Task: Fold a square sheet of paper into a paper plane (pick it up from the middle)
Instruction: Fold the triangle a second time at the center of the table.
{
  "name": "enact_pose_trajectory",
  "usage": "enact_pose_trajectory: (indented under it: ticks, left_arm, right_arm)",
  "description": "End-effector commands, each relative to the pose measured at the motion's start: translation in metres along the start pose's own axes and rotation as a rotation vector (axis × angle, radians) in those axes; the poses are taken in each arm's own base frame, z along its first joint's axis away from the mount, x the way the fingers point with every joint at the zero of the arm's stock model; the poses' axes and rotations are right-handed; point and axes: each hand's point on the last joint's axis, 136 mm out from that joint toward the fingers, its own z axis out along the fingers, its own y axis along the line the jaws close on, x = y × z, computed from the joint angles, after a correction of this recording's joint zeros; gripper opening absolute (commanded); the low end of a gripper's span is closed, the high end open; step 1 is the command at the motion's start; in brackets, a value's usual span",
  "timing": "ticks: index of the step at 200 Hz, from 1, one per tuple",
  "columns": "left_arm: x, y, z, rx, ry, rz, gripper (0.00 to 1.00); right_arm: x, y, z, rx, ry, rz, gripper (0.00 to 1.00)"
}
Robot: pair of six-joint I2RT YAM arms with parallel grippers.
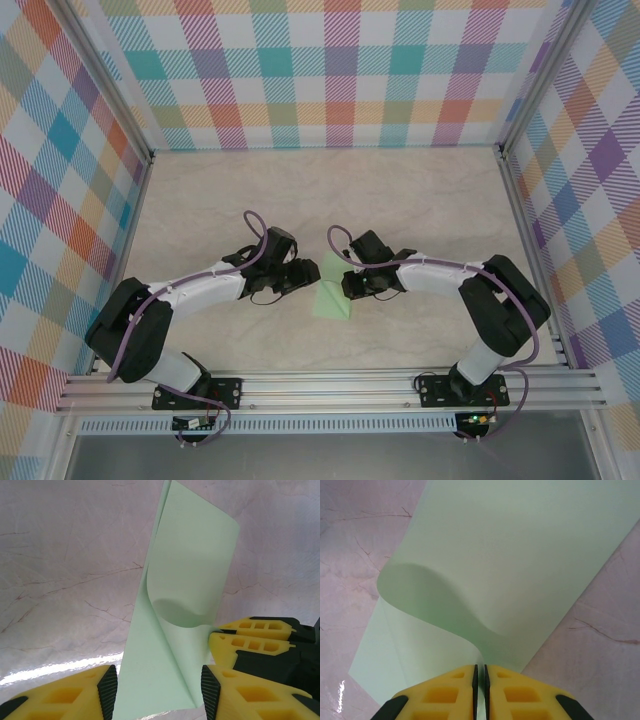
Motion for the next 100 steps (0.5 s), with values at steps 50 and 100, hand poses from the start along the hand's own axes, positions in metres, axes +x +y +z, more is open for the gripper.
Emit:
enact_pose_trajectory:
  ticks: [50, 100]
  left_arm:
    - [0.0046, -0.0078, 0.0016, 0.023, 0.018, 0.019, 0.46]
    - [0.0045, -0.009, 0.0047, 0.024, 0.024, 0.016, 0.39]
  right_arm:
    - [-0.0001, -0.0032, 0.0013, 0.009, 0.003, 0.012, 0.14]
    - [-0.0006, -0.0043, 0.0004, 0.02, 0.007, 0.022, 0.14]
